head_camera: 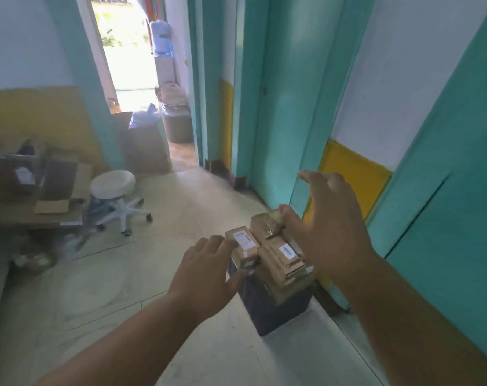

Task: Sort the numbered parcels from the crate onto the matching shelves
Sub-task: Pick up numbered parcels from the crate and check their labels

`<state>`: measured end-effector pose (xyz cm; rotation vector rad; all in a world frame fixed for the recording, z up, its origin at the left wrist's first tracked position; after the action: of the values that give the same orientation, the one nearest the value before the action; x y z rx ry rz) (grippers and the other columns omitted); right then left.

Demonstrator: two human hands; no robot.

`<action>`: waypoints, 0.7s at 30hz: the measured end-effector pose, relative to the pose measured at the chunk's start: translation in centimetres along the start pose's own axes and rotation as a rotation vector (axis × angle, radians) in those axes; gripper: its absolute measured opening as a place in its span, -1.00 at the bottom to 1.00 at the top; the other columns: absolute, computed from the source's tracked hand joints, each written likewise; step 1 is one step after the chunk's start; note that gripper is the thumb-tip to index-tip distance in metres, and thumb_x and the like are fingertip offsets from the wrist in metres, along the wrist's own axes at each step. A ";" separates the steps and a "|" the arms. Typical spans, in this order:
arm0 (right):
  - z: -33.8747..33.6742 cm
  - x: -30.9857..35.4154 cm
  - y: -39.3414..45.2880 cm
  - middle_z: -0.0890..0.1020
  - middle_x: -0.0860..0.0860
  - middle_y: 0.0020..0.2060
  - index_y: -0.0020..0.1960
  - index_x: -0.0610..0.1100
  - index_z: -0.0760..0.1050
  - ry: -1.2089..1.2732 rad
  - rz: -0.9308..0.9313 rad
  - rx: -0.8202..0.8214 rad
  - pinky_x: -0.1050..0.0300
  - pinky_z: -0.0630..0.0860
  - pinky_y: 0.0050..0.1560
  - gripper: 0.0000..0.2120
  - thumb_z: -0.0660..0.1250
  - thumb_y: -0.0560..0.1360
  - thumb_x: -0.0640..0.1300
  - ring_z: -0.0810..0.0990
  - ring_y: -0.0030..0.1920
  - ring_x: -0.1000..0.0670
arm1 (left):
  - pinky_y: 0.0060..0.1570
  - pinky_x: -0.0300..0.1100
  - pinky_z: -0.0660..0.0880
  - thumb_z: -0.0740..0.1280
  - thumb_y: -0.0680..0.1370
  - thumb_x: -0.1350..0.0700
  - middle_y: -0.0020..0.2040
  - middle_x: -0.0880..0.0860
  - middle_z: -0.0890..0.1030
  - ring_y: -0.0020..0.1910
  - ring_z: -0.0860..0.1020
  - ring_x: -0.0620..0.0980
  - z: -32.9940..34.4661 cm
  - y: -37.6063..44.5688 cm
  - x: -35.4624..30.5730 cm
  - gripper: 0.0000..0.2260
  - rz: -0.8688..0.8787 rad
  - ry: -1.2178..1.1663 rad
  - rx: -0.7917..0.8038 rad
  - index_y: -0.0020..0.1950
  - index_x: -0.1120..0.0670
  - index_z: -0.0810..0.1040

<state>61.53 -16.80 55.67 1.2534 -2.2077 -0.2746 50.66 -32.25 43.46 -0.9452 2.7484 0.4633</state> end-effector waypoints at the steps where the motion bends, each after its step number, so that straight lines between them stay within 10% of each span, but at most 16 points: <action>1: 1.1 -0.3 1.5 0.44 -0.07 0.34 0.47 0.01 0.34 -0.001 0.036 -0.010 0.02 0.37 0.29 -0.43 0.35 0.53 0.15 0.38 0.34 -0.07 | 0.30 -0.07 0.35 0.23 0.56 -0.22 0.37 -0.05 0.44 0.31 0.41 0.01 0.6 2.5 1.1 -0.54 0.030 -0.003 0.025 0.41 -0.09 0.35; 21: 17.7 -16.2 26.3 0.52 -0.10 0.28 0.42 -0.11 0.38 -0.202 0.411 0.001 -0.10 0.50 0.27 -0.43 0.26 0.52 0.17 0.47 0.29 -0.11 | 0.29 -0.17 0.36 0.21 0.58 -0.19 0.38 -0.10 0.43 0.31 0.39 -0.07 16.9 39.7 6.8 -0.54 0.351 -0.037 0.392 0.44 -0.10 0.31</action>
<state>38.78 9.08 46.80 0.7713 -2.5740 -0.2427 21.98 -0.45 34.79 -0.3607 2.8226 -0.0167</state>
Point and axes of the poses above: each hand's wrist, its own y-axis towards the middle knuckle, its own z-axis out of the palm, x = y × z, the point moved 7 cm from there along y, towards the middle knuckle
